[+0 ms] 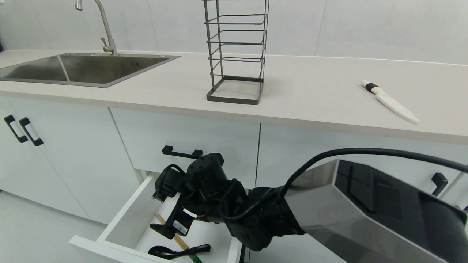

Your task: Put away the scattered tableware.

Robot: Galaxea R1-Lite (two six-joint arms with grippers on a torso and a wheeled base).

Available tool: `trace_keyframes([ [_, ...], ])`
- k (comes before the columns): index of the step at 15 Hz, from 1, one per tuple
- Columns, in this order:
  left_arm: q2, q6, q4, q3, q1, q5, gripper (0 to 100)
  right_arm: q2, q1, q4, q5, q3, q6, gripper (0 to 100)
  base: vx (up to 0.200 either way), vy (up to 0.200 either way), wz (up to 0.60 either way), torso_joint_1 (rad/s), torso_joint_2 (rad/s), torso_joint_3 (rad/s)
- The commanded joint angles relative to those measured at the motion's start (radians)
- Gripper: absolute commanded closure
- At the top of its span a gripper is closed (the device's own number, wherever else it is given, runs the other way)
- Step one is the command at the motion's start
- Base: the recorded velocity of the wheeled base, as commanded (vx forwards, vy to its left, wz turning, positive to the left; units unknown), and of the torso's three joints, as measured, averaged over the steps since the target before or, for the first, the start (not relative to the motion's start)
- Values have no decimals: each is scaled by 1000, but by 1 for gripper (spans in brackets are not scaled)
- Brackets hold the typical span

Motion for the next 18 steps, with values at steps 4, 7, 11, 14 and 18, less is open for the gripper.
trace_keyframes([
  [4,1,0,0,0,0,0,0,-532,77,-277,-49,691,155,0,0,0,0,0,0,0],
  [7,1,0,0,0,0,0,0,-791,50,-300,-96,980,193,0,0,0,0,0,0,0],
  [11,1,0,0,0,-1,0,0,-1084,-58,-278,-91,1265,193,0,0,0,0,0,0,0],
  [14,1,0,0,0,0,0,0,-1279,-200,-205,-56,1348,180,0,0,0,0,0,0,0],
  [18,1,0,0,0,0,0,0,-1551,-371,-152,-29,1406,180,0,0,0,0,0,0,0],
])
